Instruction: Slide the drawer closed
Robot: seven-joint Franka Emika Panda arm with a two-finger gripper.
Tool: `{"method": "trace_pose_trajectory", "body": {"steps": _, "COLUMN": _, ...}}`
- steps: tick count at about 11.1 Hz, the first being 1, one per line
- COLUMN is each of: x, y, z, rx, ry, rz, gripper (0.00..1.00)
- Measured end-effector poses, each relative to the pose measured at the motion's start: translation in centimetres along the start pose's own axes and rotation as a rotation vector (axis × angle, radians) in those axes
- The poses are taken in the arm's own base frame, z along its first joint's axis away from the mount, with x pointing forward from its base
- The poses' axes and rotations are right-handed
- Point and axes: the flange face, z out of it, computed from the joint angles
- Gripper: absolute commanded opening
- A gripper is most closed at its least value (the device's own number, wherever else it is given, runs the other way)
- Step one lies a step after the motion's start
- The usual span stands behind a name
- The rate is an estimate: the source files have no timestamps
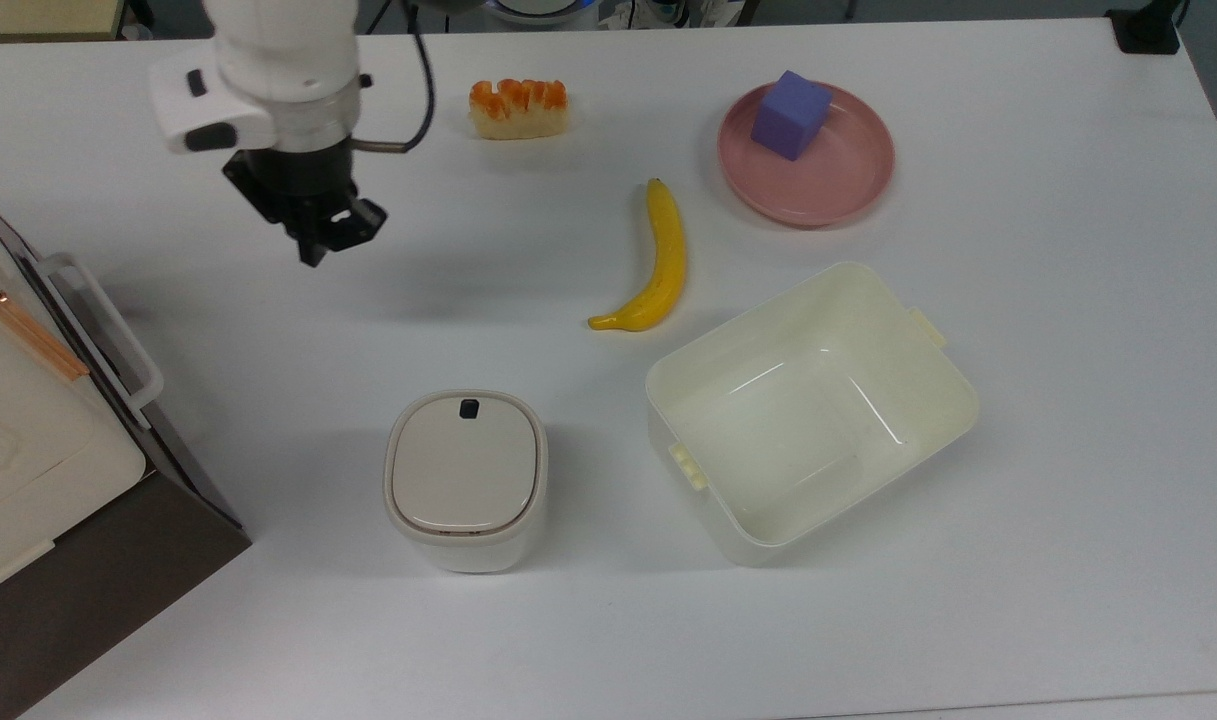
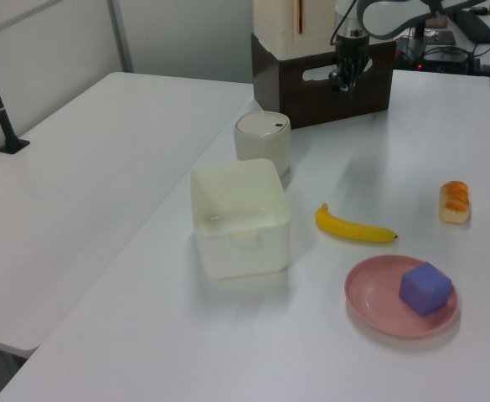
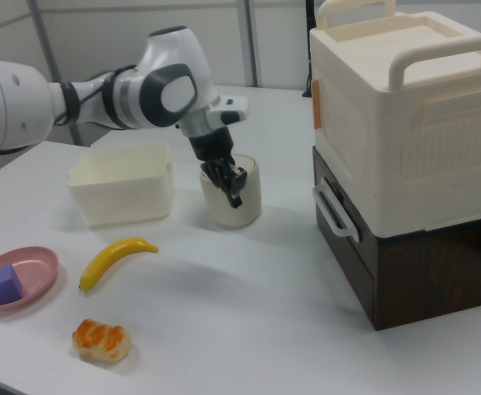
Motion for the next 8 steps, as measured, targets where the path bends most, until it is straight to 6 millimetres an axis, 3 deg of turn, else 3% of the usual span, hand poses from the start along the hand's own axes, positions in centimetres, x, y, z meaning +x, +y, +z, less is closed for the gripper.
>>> {"method": "trace_pose_trajectory", "body": {"steps": 2, "x": -0.9, "y": -1.8, "z": -1.9, "rx": 0.002, "ry": 0.001, "rz": -0.054, "gripper": 0.03}}
{"method": "trace_pose_trajectory", "body": {"steps": 5, "x": -2.3, "y": -2.2, "z": -5.9, "rx": 0.086, "ry": -0.006, "rz": -0.138, "gripper": 0.16}}
{"method": "trace_pose_trajectory", "body": {"steps": 8, "x": -4.5, "y": -2.0, "z": -9.1, "rx": 0.146, "ry": -0.064, "rz": -0.203, "gripper": 0.56}}
